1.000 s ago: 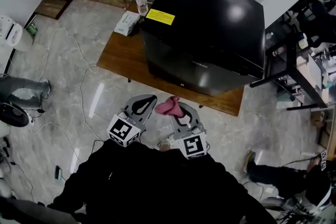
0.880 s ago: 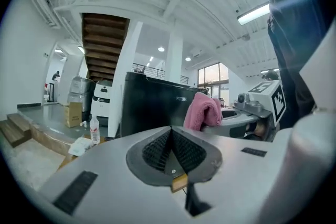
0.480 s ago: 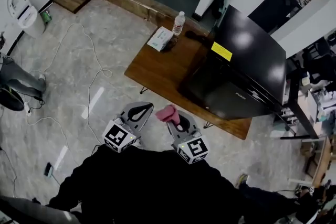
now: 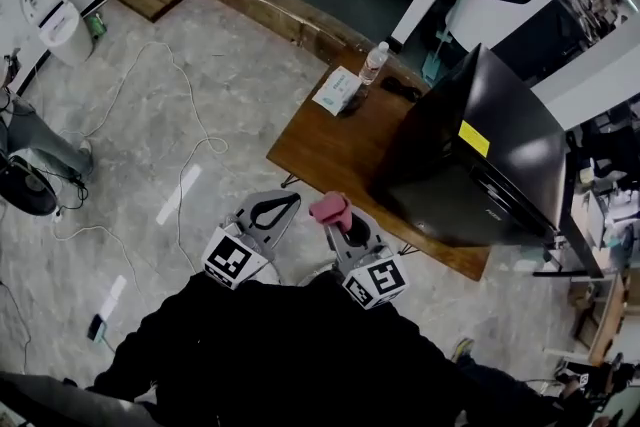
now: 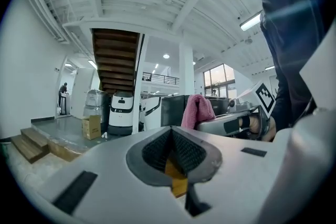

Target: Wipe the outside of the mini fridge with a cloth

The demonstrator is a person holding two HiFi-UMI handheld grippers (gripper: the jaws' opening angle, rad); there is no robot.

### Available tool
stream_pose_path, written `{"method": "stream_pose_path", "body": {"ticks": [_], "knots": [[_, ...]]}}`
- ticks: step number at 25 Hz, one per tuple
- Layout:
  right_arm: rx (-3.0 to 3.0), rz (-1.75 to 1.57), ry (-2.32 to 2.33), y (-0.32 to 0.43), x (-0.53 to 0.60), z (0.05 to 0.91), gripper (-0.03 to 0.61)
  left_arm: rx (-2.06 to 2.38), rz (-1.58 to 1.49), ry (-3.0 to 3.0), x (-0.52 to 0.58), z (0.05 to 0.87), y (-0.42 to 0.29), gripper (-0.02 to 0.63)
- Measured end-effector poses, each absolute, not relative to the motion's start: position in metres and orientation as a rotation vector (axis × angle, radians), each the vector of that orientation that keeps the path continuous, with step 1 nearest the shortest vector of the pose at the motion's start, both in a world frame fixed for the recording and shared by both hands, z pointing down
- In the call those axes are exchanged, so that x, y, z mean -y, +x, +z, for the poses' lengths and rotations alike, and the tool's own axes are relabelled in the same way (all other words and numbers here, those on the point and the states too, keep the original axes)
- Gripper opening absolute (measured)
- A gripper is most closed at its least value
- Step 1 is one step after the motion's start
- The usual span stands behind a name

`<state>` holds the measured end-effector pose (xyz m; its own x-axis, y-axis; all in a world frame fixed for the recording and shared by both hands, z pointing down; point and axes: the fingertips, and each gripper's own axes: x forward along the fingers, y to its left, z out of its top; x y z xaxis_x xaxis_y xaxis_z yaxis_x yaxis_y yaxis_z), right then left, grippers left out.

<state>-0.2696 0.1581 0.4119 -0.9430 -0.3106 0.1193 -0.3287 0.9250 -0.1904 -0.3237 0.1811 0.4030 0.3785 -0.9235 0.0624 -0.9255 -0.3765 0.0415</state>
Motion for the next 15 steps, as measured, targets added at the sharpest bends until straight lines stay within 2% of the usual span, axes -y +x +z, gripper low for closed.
{"method": "stream_pose_path", "body": {"ticks": [15], "knots": [[3.052,0.377,0.531,-0.307,-0.026,0.406,0.078,1.653,0.116,2.599,-0.044,0.396,-0.34,0.006]]}}
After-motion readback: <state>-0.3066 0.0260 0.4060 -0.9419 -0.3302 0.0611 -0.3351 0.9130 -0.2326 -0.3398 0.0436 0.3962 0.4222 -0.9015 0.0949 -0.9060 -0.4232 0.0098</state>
